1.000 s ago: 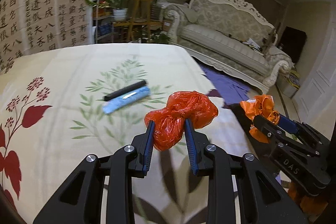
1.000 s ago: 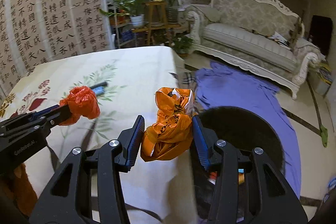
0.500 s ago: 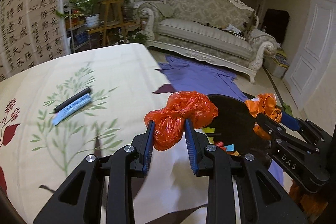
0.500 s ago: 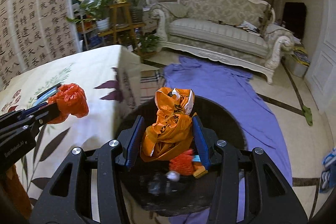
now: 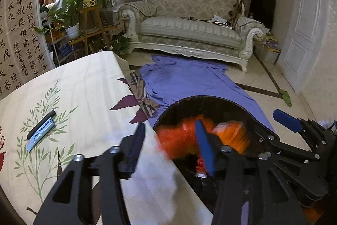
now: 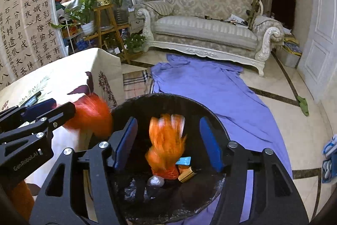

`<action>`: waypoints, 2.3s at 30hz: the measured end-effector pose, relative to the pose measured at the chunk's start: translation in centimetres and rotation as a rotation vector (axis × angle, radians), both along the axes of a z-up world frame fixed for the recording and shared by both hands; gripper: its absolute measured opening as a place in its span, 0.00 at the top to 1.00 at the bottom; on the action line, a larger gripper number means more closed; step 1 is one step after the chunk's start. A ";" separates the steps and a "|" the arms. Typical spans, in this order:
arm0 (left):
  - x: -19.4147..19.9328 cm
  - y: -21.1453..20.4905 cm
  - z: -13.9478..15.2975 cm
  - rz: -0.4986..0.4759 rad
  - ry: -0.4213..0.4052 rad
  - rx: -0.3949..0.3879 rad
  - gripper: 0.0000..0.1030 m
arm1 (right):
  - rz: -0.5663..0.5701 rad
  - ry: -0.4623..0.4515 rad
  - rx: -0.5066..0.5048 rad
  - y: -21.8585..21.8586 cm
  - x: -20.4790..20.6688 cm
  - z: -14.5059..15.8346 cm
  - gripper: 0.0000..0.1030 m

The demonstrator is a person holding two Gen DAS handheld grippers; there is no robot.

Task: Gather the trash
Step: 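Open both tools over the bin and swing back toward the bed, then lower the right tool onto the blue labelled tube and close on it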

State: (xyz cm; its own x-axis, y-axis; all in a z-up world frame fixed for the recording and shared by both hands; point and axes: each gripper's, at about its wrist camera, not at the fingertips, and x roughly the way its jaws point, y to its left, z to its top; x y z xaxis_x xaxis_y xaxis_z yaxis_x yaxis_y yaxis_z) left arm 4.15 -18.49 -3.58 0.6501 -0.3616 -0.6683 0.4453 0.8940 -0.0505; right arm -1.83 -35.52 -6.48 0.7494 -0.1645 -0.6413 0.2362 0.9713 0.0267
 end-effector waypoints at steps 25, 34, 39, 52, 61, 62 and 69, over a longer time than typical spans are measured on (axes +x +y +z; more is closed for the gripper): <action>0.3 13.9 -0.1 0.320 0.015 0.053 0.36 | 0.259 0.028 0.015 10.7 3.6 0.8 0.41; 0.7 21.6 -0.2 0.469 0.023 0.058 0.35 | 0.401 0.066 0.034 17.4 6.9 0.9 0.40; 1.1 25.5 -0.4 0.534 0.033 0.058 0.35 | 0.448 0.087 0.011 21.0 9.1 0.6 0.40; 3.0 31.3 -1.8 0.594 0.092 0.069 0.35 | 0.457 0.204 -0.048 25.6 13.5 -1.5 0.40; 4.0 32.5 -2.1 0.584 0.120 0.026 0.33 | 0.441 0.205 -0.069 26.6 16.6 -1.3 0.37; 4.2 32.6 -2.1 0.584 0.124 0.021 0.33 | 0.438 0.205 -0.067 26.7 16.9 -1.4 0.37; 4.9 33.3 -1.9 0.593 0.114 0.018 0.33 | 0.415 0.199 -0.060 27.0 18.7 -1.1 0.37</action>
State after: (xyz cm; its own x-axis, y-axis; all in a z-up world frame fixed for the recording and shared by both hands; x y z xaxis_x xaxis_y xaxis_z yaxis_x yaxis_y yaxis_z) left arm 9.10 14.84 -5.52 0.6611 0.0529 -0.7485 -0.1371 0.9892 -0.0512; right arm 16.88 -8.54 -7.62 0.6231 0.0820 -0.7779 -0.1780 0.9833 -0.0389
